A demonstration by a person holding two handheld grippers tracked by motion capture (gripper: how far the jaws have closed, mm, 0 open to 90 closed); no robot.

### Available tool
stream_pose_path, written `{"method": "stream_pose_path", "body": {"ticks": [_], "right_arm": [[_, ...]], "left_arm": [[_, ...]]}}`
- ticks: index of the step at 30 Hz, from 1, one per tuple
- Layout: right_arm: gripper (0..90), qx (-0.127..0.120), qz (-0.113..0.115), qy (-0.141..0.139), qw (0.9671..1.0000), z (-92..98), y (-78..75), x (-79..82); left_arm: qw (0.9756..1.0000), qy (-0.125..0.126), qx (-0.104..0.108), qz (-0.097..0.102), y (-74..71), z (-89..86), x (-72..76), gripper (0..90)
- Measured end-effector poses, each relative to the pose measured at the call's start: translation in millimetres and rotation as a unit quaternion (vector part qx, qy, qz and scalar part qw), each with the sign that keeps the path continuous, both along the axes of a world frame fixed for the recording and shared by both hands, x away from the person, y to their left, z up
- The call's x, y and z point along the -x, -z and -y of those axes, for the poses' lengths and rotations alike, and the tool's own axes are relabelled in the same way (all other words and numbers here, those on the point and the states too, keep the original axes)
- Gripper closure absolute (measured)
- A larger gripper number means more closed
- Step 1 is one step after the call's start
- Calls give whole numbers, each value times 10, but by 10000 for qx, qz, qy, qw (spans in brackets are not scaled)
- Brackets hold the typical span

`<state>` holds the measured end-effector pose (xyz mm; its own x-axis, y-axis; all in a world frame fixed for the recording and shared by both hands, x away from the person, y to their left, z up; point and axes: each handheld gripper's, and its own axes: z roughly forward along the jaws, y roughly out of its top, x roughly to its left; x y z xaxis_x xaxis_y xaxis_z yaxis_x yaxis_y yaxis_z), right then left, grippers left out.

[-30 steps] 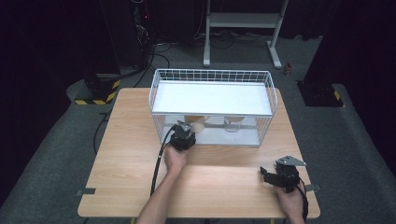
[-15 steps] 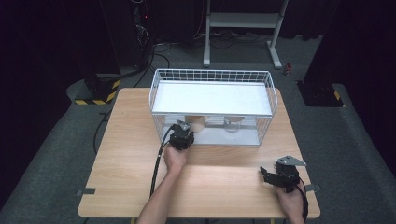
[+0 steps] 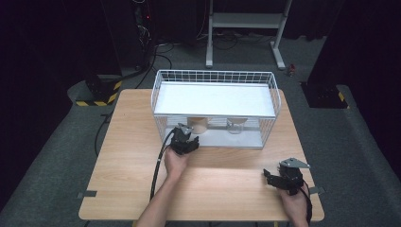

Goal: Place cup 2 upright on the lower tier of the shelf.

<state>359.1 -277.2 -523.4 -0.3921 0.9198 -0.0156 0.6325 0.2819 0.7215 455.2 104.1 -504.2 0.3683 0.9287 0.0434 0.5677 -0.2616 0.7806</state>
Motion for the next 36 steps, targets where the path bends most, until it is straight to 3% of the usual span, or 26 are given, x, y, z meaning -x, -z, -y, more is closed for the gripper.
{"method": "stream_pose_path", "body": {"ticks": [36], "right_arm": [[253,1,0,1,10000,0,0,-1]], "left_arm": [[9988,211,450,-26,-107,-129,199,358]]}}
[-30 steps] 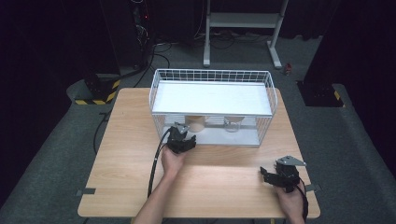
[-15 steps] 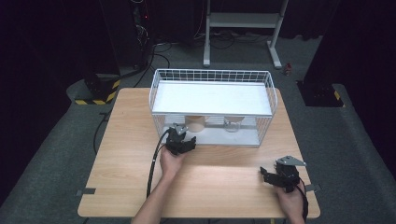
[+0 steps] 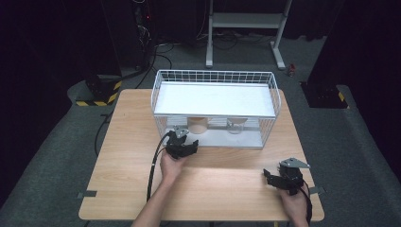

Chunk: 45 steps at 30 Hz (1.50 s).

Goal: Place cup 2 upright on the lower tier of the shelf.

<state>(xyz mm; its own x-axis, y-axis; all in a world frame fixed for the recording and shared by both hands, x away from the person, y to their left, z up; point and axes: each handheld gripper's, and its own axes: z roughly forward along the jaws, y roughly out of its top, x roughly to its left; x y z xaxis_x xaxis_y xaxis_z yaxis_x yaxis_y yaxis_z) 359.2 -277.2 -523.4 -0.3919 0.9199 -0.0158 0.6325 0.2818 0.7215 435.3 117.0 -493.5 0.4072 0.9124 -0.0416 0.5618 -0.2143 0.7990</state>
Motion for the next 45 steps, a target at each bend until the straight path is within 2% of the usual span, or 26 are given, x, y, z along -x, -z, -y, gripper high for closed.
{"method": "stream_pose_path", "body": {"ticks": [7,15,28,31,33,41,43,45], "right_arm": [[253,-4,-1,-5,10000,0,0,0],[253,-2,-1,-8,10000,0,0,0],[253,-1,-1,-10,10000,-1,0,1],[253,-1,-1,-10,10000,-1,0,1],[253,0,0,-11,10000,-1,0,1],[253,0,2,-18,10000,-2,0,1],[253,4,4,-20,10000,-2,0,2],[253,4,3,-20,10000,-2,0,2]], "left_arm": [[9999,81,0,61,-49,-42,74,352],[9994,198,216,170,-118,-110,193,336],[9988,218,373,221,-151,-234,343,311],[9990,235,303,217,-130,-274,390,311],[9991,232,313,191,-126,-299,421,311],[9986,217,382,290,-141,-318,529,312],[9990,208,282,272,-139,-320,545,312],[9990,209,274,282,-139,-332,563,312]]}}
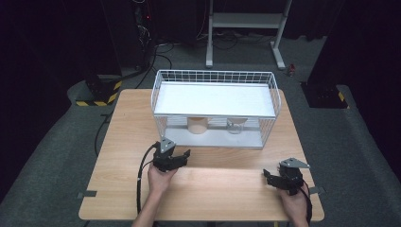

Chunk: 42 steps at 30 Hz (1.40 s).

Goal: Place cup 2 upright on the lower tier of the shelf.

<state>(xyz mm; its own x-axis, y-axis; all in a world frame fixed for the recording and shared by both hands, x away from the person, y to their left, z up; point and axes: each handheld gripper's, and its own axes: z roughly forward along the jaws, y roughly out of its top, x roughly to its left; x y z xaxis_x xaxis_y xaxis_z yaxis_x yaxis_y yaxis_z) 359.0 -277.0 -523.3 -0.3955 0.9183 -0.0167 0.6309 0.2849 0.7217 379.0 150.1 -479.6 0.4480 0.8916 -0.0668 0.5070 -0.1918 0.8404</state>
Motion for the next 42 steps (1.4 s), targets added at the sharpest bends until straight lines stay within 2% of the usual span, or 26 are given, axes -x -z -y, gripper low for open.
{"method": "stream_pose_path", "body": {"ticks": [8,11,16,22,25,27,35,42], "right_arm": [[252,0,2,-5,10000,-1,0,0],[252,-1,2,-5,10000,-2,0,0],[252,-2,0,-5,10000,-2,0,0],[253,-7,-4,0,10000,-4,0,2],[253,-7,-6,-1,10000,-4,0,2],[253,-6,-4,-2,10000,-4,0,1],[252,0,1,-9,10000,-2,0,0],[252,-10,-8,9,10000,-4,0,1]], "left_arm": [[9998,-85,201,16,-2,-64,109,312],[10000,-59,77,4,3,-90,140,311],[9999,-116,122,-23,22,-159,209,309],[9998,-187,-100,31,36,-244,334,306],[9997,-242,6,11,60,-301,374,303],[9996,-281,-17,13,81,-323,392,304],[9992,-312,205,-120,180,-385,425,303],[9984,-482,150,-247,283,-477,467,303]]}}
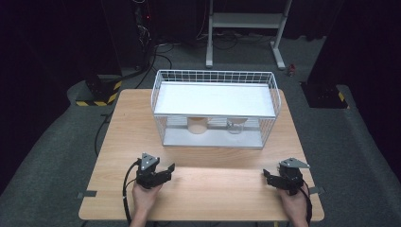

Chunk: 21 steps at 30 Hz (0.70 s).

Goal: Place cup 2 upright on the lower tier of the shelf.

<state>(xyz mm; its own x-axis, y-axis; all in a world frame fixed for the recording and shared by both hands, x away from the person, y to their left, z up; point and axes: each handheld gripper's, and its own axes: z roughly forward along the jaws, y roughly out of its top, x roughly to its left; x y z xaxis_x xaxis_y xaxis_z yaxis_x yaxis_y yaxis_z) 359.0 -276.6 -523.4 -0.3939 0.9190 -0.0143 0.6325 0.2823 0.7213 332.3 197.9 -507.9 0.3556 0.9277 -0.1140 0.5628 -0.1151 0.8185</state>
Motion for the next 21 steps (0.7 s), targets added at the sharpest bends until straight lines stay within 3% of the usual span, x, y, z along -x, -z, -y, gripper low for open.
{"method": "stream_pose_path", "body": {"ticks": [2,7,10,21], "right_arm": [[251,0,1,2,10000,0,0,0],[251,-1,-1,3,10000,0,0,0],[251,1,-3,7,10000,-1,0,-1],[251,0,-3,5,10000,0,0,-2]], "left_arm": [[10000,-53,17,-38,25,-21,23,303],[9995,-169,-255,-97,84,-71,59,303],[9984,-364,-419,-110,121,-94,70,310],[9969,-521,-529,-262,192,-146,-6,308]]}}
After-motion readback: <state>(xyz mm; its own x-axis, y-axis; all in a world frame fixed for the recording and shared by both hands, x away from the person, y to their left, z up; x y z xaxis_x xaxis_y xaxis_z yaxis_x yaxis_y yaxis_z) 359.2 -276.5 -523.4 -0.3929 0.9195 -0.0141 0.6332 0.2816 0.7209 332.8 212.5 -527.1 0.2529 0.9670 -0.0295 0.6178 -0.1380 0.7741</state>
